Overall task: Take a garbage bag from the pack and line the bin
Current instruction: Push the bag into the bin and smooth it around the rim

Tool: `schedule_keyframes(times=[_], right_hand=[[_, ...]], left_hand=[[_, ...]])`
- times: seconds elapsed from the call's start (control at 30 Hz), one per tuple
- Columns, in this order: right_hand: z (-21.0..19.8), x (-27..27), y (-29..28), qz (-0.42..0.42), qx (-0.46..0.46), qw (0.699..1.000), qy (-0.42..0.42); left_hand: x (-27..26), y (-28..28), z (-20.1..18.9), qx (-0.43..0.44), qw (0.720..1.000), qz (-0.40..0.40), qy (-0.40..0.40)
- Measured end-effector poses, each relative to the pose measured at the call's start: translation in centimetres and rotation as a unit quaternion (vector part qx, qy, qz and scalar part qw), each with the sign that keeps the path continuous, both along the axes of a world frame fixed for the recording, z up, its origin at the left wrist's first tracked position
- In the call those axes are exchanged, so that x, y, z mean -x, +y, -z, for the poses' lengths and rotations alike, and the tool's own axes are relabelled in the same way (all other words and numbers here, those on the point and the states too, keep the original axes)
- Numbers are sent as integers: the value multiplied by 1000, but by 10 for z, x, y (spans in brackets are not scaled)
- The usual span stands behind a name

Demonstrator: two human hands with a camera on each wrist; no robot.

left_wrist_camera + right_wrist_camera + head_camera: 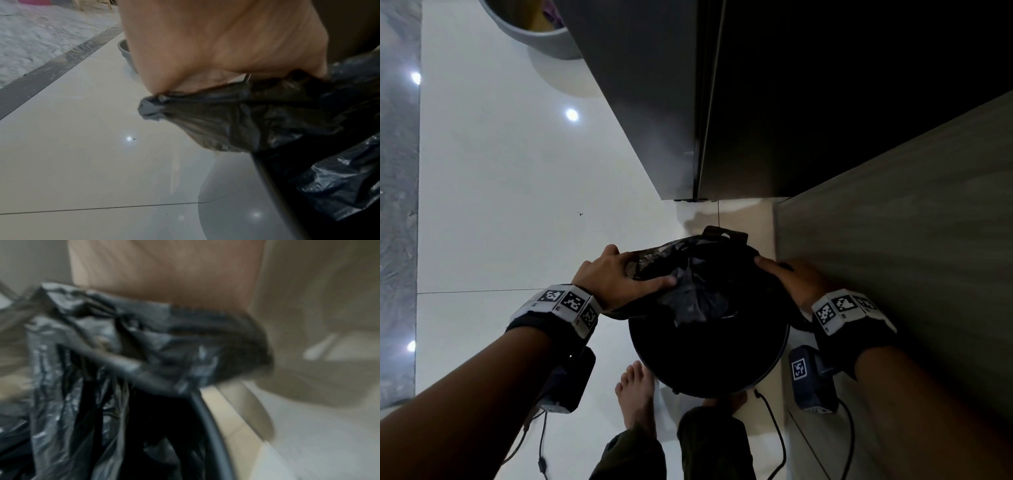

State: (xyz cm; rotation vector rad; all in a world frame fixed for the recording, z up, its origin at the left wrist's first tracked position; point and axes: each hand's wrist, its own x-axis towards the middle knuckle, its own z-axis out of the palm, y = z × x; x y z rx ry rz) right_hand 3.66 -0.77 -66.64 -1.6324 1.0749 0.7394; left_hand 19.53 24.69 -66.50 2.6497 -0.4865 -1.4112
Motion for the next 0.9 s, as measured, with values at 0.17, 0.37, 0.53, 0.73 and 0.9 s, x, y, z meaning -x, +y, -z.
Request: schedule_keyframes(times=[0.17,0.37,0.53,0.73,0.9], right_hand=[[-2,32,12,39,9,998,-44],[-5,72,31,70,75,993,-54],[-14,87,48,73,178,980,-42],[-21,105,68,-9,288,953,-97],[-22,118,81,-109,257,954,-106]], left_hand=[[12,26,6,-2,998,36,45],[44,62,17,39,998,42,-13],[72,75,15,131,981,42,-138],[86,60,-9,195,957,98,-192],[89,61,-2,194,955,129,-181]])
